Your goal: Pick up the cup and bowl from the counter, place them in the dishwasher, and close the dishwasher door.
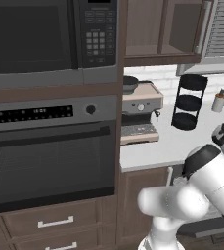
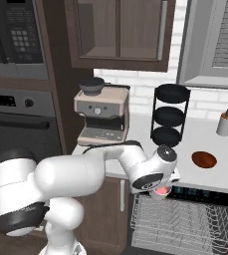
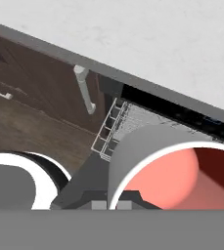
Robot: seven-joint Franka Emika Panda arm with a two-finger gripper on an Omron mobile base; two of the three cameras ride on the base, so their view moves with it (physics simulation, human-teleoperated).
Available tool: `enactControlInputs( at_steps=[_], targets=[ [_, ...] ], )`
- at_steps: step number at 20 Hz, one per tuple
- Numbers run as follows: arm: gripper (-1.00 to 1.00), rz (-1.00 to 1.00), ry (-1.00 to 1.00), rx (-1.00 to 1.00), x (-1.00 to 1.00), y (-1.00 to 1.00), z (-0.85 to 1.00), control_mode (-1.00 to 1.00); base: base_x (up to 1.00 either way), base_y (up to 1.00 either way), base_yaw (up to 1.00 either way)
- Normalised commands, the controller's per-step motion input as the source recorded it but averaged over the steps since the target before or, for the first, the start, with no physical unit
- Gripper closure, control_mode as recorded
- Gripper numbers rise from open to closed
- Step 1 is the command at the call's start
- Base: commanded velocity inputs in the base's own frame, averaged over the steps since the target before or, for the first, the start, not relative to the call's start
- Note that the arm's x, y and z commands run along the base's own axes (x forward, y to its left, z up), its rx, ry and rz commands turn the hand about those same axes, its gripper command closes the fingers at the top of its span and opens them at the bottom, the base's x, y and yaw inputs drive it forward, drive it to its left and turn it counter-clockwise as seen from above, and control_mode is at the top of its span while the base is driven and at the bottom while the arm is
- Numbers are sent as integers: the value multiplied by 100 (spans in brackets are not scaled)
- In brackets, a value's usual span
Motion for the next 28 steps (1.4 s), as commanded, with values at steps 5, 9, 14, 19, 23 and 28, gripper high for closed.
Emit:
enactControlInputs(
  at_steps=[5,9,14,19,23,28],
  targets=[
    [100,0,3,17,-35,-39,-74,-100,0,0,0],
    [100,-6,-2,36,-6,-53,-46,-100,0,0,0],
    [100,-2,-10,25,6,-17,-25,-100,0,0,0],
    [100,0,-7,4,34,-8,-23,-100,0,0,0],
    [100,0,-5,0,46,-1,-33,-100,0,0,0],
    [100,0,1,0,62,0,-48,-100,0,0,0]
  ],
)
